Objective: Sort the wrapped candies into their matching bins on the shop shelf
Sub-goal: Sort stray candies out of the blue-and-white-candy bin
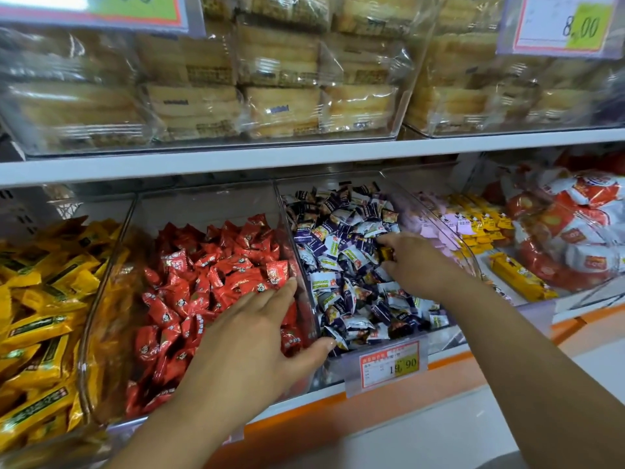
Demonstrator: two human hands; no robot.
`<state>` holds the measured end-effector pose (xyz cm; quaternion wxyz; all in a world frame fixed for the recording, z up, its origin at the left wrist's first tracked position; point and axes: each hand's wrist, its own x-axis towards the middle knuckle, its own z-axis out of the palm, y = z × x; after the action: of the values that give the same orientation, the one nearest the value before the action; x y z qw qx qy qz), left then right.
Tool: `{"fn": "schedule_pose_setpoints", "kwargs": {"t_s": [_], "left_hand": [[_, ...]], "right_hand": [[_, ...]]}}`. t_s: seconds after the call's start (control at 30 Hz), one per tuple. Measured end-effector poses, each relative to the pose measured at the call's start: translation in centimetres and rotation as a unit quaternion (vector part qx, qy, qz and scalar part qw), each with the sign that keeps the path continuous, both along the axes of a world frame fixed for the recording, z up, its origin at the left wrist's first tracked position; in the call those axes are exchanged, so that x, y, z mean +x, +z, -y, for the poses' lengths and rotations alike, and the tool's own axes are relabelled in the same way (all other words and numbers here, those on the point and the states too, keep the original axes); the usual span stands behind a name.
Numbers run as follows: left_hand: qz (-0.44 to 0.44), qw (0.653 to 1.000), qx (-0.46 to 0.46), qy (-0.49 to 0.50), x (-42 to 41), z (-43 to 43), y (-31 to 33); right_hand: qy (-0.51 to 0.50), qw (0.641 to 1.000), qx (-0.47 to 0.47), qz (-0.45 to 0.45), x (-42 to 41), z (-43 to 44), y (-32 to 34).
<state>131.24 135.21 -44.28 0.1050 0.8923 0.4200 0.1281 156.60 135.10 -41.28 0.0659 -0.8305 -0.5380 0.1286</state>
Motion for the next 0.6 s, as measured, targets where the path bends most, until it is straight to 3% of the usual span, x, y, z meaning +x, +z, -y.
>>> {"fn": "schedule_pose_setpoints", "kwargs": {"t_s": [0.2,0.3,0.43,0.5,0.6], "left_hand": [[0.015,1.000,-0.010,0.000,-0.1,0.3,0.6],[0.030,0.999,-0.022,-0.002,-0.1,0.3,0.9],[0.113,0.993,-0.046,0.003,0.1,0.8,1.7],[0.189,0.981,-0.044,-0.005,0.1,0.6,1.9],[0.239,0.970,-0.002,-0.036,0.8,0.4,2.2]], "right_hand": [[-0.009,0.997,0.068,-0.048,0.5,0.2,-1.3],[-0.004,0.988,0.133,-0.071,0.8,1.1,-0.7],[0.003,0.962,0.264,-0.068,0.6,2.8,1.7],[0.004,0.934,0.319,-0.160,-0.3,3.8,3.0],[0.041,0.858,0.311,-0.406,-2.7,5.0,4.4]]}}
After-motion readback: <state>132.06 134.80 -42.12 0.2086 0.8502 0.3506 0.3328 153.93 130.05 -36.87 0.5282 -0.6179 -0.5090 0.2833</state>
